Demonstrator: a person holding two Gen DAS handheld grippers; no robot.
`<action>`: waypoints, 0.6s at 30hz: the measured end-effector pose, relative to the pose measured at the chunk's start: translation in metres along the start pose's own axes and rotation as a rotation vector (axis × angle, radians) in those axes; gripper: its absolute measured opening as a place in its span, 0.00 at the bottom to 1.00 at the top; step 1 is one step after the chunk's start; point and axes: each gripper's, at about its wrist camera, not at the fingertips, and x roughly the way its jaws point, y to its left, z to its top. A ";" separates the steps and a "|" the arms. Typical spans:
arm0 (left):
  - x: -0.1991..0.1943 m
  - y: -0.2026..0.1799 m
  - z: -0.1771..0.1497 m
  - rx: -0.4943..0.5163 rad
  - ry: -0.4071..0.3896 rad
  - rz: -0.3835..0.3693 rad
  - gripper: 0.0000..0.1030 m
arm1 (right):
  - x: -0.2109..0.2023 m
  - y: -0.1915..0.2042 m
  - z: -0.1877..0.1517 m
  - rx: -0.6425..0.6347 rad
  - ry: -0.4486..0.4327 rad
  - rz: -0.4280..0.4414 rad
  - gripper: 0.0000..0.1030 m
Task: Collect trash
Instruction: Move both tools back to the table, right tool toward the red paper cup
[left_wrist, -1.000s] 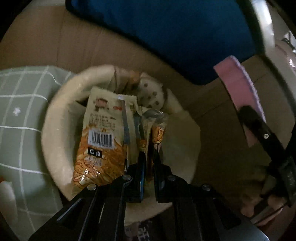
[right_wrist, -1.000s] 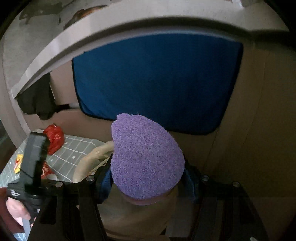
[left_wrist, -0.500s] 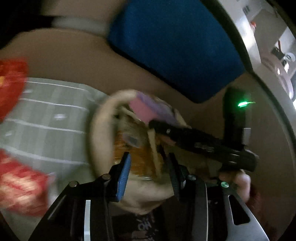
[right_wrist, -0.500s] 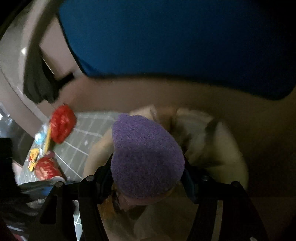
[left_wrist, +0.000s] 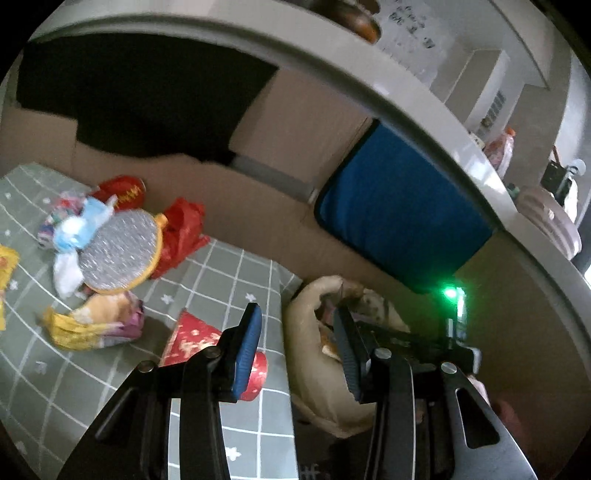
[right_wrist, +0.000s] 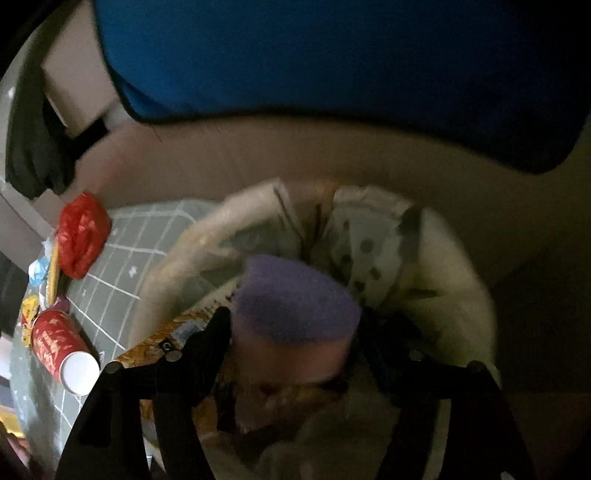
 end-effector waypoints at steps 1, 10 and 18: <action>-0.006 -0.001 -0.001 0.012 -0.016 0.007 0.41 | -0.010 0.000 -0.001 -0.008 -0.034 -0.015 0.69; -0.066 0.019 0.002 0.025 -0.141 0.068 0.41 | -0.087 0.023 -0.015 -0.053 -0.176 0.080 0.71; -0.122 0.068 0.004 -0.021 -0.204 0.214 0.41 | -0.115 0.108 -0.022 -0.183 -0.275 0.216 0.63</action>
